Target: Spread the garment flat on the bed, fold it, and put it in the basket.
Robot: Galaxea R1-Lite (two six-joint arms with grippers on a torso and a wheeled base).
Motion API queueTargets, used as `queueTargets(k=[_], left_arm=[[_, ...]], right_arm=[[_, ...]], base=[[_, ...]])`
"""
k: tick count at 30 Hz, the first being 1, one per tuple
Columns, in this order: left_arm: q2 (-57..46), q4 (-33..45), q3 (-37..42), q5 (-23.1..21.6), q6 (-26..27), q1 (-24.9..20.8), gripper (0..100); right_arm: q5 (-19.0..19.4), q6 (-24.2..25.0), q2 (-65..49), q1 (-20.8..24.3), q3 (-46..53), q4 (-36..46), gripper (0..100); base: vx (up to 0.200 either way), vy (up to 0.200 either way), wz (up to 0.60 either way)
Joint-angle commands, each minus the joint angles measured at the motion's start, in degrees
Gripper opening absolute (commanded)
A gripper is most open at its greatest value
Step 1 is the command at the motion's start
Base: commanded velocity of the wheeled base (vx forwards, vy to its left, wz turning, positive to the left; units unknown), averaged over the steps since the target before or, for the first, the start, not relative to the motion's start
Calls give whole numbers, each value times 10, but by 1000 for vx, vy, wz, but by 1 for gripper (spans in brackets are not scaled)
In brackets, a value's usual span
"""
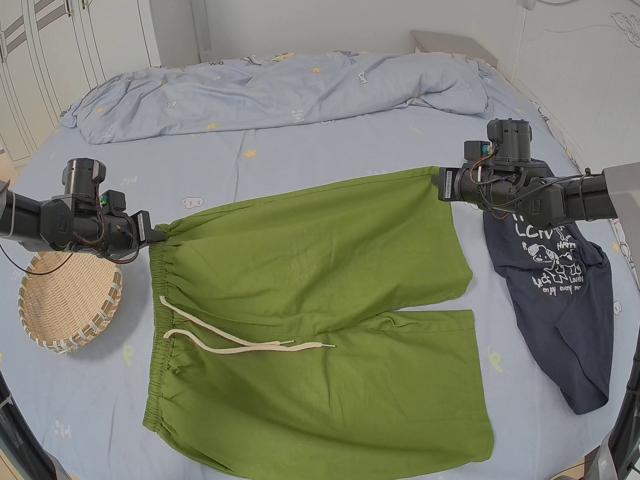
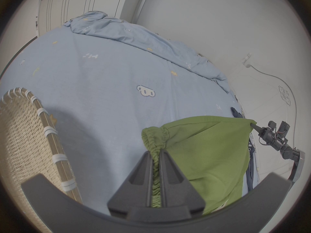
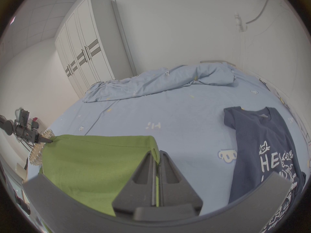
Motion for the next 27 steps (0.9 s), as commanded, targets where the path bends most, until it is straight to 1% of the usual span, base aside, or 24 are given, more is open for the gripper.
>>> queueTargets(k=[1, 6, 10, 11, 15, 18, 20, 22, 27], left_arm=[[3, 0, 0, 0, 0, 0, 0], [3, -6, 0, 2, 0, 4, 0], [3, -11, 0, 2, 0, 4, 0], [10, -20, -1, 2, 0, 6, 0], [21, -37, -9, 2, 0, 5, 0], [31, -37, -21, 10, 0, 3, 0], [46, -38, -34, 31, 0, 2, 0], [54, -38, -43, 39, -1, 2, 0], [61, -38, -51, 40, -2, 4, 0]], right_arm=[[-2, -15, 5, 8, -23, 5, 0], [-15, -30, 28, 9, -36, 2, 0], [-15, -31, 37, 9, -41, 2, 0], [-15, -31, 61, 8, -53, 2, 0], [-15, -32, 87, 8, -72, 2, 0], [-17, -34, 100, 8, -87, 2, 0], [-17, -34, 113, 8, -108, 4, 0], [-17, -34, 123, 8, -120, 6, 0], [-17, -34, 139, 10, -138, 7, 0]], base=[[0, 0, 0], [0, 0, 0], [0, 0, 0], [0, 0, 0], [0, 0, 0], [0, 0, 0], [0, 0, 0], [0, 0, 0], [0, 0, 0]])
